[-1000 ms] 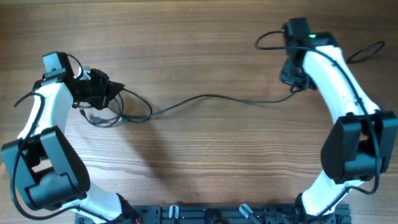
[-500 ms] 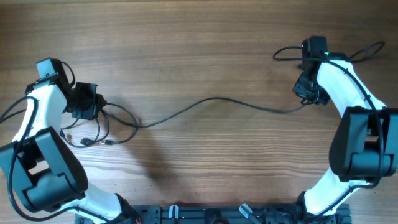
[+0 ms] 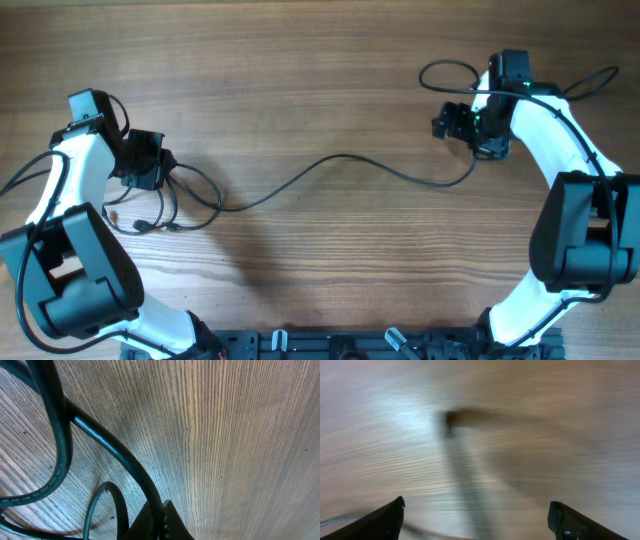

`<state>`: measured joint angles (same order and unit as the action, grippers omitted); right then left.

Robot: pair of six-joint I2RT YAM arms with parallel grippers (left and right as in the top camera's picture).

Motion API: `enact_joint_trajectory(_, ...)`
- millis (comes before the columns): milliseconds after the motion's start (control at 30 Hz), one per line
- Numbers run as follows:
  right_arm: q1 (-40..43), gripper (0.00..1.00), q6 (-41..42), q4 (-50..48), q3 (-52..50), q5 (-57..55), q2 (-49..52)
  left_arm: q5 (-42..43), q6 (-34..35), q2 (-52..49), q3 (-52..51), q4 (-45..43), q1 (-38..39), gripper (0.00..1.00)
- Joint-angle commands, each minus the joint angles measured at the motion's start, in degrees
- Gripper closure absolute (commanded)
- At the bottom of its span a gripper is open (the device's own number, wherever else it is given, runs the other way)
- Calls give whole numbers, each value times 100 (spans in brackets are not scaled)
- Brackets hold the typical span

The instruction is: Untangle cables

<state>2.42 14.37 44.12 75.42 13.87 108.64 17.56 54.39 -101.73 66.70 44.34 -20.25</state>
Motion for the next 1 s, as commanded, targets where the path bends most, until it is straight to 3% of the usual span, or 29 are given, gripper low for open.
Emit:
enact_joint_trajectory(0, -31, 2, -389, -256, 142, 2120, -11, -116, 50, -50, -50, -17, 24, 96)
enact_joint_trajectory(167, -42, 0, -192, 46, 595, 1742, -13, -116, 50, -50, -50, -15, 24, 96)
enact_joint_trajectory(300, -149, 0, -470, 645, 1368, 2234, -20, -114, 52, -50, -50, -17, 24, 96)
enact_joint_trajectory(433, -352, 0, -544, 1167, 2094, 1486, -24, -114, 52, -50, -50, -22, 24, 95)
enact_joint_trajectory(533, -702, 0, -1191, 1145, 2288, 2463, -33, -116, 52, -50, -50, -22, 24, 95)
enact_joint_trajectory(600, -866, 0, -1121, 1154, 2275, 2420, -31, -114, 52, -50, -50, -33, 24, 95)
enact_joint_trajectory(800, -1163, 0, -74, 1526, 2234, -933, -20, -116, 48, -50, -50, -33, 24, 95)
enact_joint_trajectory(900, -1054, 0, 1152, 2229, 2234, -3464, -11, -114, 48, -50, -50, -33, 24, 95)
enact_joint_trajectory(967, -841, 0, 1451, 2629, 2234, -3764, -11, -116, 48, -50, -50, -33, 22, 95)
